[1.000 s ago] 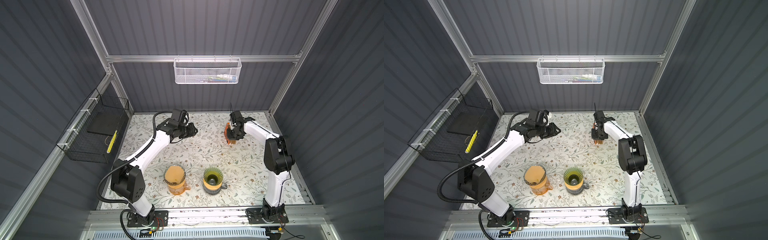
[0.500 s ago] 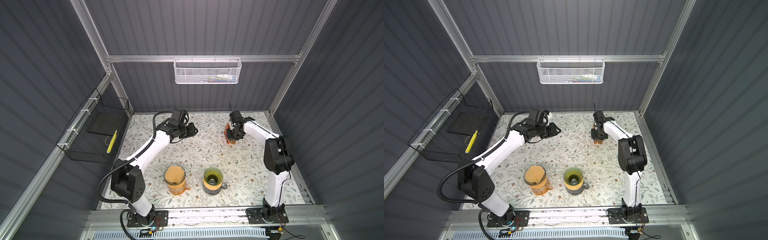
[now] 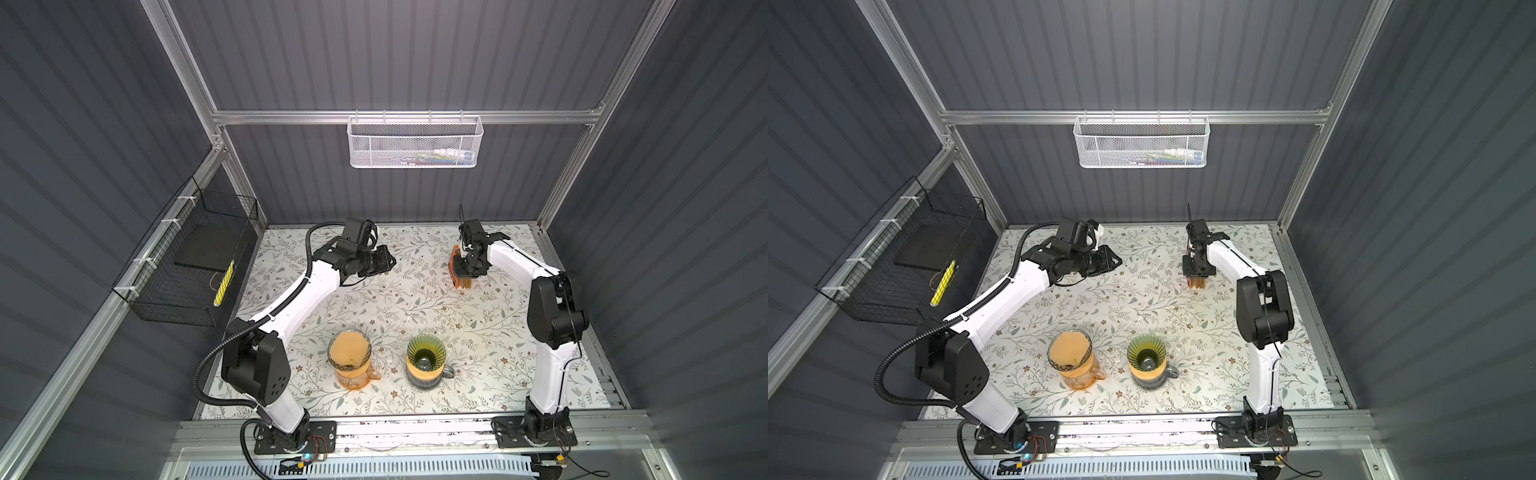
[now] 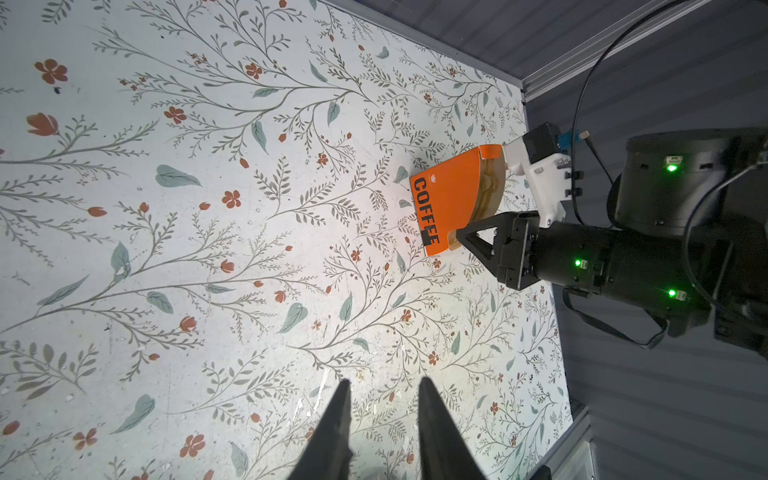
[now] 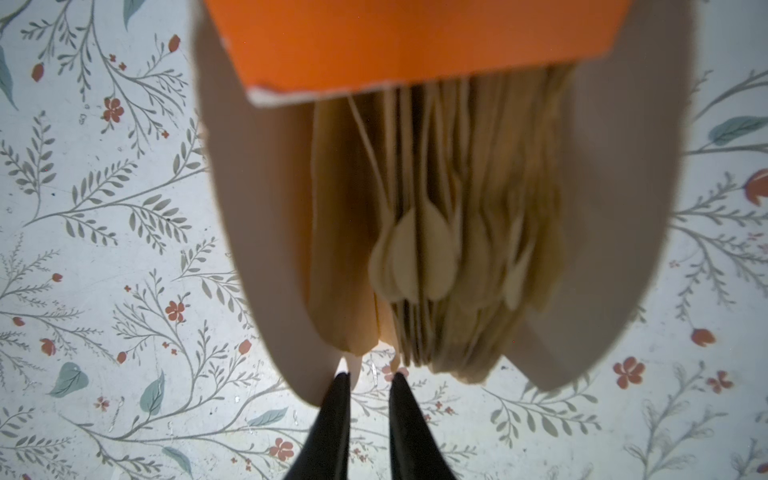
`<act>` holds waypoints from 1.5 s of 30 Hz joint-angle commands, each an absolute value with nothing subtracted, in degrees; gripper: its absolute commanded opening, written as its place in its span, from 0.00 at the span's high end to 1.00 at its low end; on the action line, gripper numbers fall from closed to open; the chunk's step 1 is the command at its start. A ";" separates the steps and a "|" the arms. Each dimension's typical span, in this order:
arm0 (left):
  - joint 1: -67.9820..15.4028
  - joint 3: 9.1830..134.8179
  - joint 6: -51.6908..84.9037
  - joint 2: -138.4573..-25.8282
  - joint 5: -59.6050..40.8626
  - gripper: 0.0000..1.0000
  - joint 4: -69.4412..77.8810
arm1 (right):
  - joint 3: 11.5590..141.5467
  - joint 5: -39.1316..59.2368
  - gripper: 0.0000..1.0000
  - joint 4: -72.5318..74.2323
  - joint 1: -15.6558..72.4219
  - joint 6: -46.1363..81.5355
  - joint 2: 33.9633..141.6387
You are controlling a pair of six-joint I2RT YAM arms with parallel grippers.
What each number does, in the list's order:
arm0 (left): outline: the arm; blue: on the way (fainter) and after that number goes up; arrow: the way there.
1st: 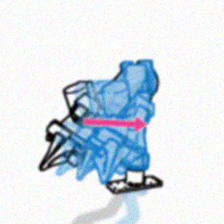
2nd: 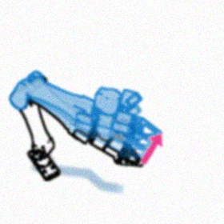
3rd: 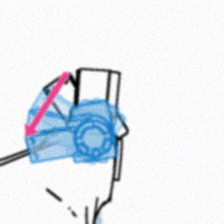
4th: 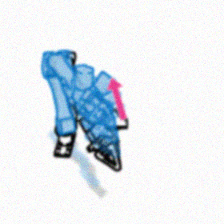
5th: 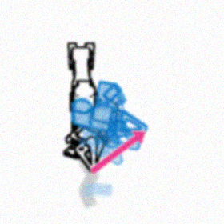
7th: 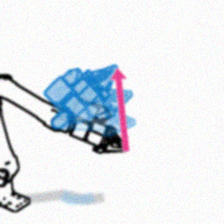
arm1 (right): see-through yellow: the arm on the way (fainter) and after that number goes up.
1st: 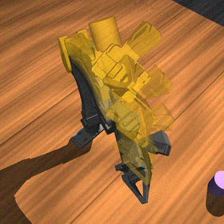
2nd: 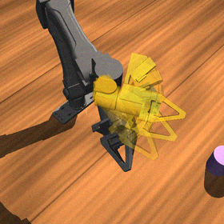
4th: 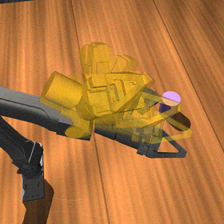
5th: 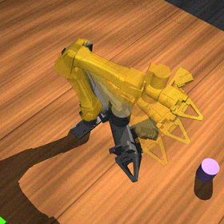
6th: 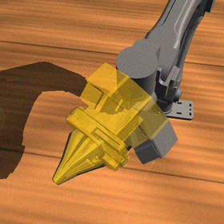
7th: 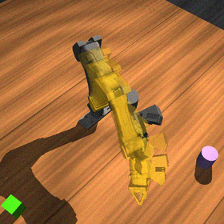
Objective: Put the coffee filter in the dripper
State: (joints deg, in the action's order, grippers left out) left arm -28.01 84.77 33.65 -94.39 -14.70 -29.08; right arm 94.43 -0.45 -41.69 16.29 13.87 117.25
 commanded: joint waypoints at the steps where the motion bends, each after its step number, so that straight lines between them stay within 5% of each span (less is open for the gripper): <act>1: -27.60 84.55 33.95 -93.11 -15.60 0.71 -29.16 | 96.06 -1.16 0.79 -42.50 16.60 13.37 118.90; 19: -27.51 84.37 33.97 -92.65 -15.14 0.71 -29.38 | 97.45 -2.15 0.82 -42.76 16.69 13.62 120.95; 25: -27.51 84.42 34.01 -92.81 -15.25 0.71 -29.34 | 97.39 -2.20 1.00 -43.11 16.69 13.62 120.45; 34: -27.51 83.94 34.33 -92.40 -15.58 0.71 -28.70 | 94.04 -1.55 1.00 -42.99 16.87 14.47 115.04; 38: -27.51 83.33 34.67 -92.02 -15.76 0.71 -28.22 | 92.32 -1.81 0.85 -42.41 16.87 14.94 113.99; 45: -27.51 83.42 34.54 -92.27 -16.20 0.71 -28.21 | 91.73 -1.61 0.83 -42.18 16.87 15.38 115.31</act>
State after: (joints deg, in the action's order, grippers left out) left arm -28.01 83.99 34.26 -93.73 -15.09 -28.38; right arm 92.23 -1.52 -41.74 16.60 14.76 114.65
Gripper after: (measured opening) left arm 0.289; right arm 0.167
